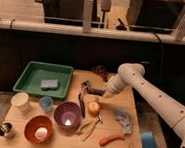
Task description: Place eraser in purple bowl
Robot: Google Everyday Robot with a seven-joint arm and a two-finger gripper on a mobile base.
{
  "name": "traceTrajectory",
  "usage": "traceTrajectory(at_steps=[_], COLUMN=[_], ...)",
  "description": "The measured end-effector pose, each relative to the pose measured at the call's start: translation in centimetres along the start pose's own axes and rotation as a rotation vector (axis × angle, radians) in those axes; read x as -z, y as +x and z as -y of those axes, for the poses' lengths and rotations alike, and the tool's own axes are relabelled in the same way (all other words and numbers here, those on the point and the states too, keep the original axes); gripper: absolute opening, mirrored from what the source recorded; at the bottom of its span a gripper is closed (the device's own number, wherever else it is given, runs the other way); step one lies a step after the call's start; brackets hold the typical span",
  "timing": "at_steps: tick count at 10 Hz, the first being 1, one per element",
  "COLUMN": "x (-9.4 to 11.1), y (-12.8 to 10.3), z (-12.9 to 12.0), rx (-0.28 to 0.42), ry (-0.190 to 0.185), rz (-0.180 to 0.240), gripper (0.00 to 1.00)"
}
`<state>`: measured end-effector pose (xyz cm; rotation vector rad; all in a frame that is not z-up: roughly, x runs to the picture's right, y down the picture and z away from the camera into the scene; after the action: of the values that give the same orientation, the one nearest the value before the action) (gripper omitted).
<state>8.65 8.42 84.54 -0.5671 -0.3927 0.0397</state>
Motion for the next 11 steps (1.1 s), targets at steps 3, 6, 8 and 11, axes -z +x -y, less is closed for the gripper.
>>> traceTrajectory(at_steps=[3, 6, 8, 11], x=[-0.3, -0.9, -1.0, -2.2], y=[-3.0, -7.3, -10.5, -14.9], z=[-1.6, -3.9, -5.4, -7.3], rx=[0.110, 0.310, 0.419, 0.604], ry=[-0.032, -0.056, -0.084, -0.111], rz=[0.019, 0.036, 0.078, 0.029], gripper=[0.00, 0.00, 0.00, 0.00])
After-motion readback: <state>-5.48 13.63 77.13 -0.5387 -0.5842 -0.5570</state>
